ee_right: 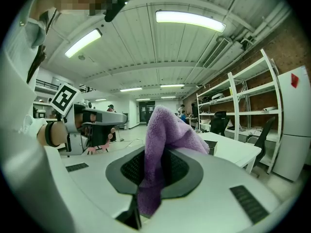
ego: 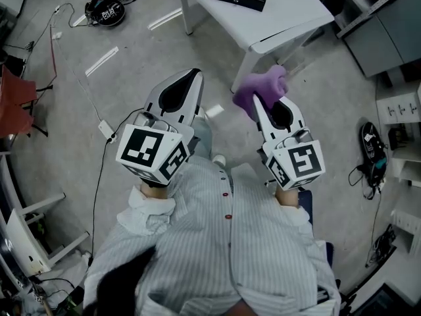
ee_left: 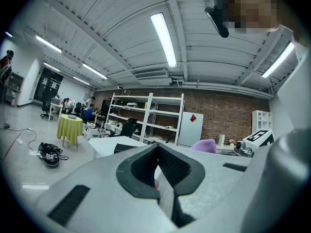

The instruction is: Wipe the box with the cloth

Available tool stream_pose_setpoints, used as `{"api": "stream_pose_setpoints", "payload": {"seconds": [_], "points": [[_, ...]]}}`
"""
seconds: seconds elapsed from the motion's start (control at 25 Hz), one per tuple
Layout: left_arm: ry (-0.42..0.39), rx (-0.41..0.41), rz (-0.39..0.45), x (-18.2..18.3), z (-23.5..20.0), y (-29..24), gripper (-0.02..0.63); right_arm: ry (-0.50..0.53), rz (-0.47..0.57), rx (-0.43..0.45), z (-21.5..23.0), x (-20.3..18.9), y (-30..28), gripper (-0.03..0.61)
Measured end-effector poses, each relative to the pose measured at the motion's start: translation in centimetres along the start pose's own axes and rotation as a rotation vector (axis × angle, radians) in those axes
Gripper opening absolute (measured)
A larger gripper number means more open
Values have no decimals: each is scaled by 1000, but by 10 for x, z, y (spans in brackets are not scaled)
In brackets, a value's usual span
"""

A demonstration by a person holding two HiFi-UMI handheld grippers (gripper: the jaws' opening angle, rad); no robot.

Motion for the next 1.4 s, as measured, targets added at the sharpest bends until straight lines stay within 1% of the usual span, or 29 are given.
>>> {"api": "stream_pose_setpoints", "payload": {"seconds": [0.12, 0.24, 0.4, 0.56, 0.8, 1.04, 1.24, 1.4], "points": [[10, -15, -1, -5, -22, -27, 8, 1, -15, -7, 14, 1, -32, 58], [-1, -35, -13, -4, -50, -63, 8, -6, -23, -18, 33, 9, -71, 58], [-12, -44, -14, 6, -101, -107, 8, -33, -23, -46, 63, 25, -127, 58], [-32, -48, -33, 10, -153, -148, 8, -36, -24, -85, 93, 43, -181, 58], [-29, -61, -50, 1, -216, -182, 8, -46, -15, -146, 122, 58, -244, 58], [-2, -102, -67, -9, -253, -199, 8, -55, -20, -211, 131, 63, -278, 58], [33, -116, -72, -19, -271, -220, 8, -57, -60, -231, 143, 59, -301, 58], [54, -122, -69, -25, -283, -240, 8, -50, -76, -228, 158, 58, -320, 58]]}}
Point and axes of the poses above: the fingertips, and each gripper's own axes: y backward along the fingers, z to its right, x out of its top, the point moved 1 cm from there along y, backward along the fingers, and after that the axes turned 12 degrees about -y, right-handed, at the moved point
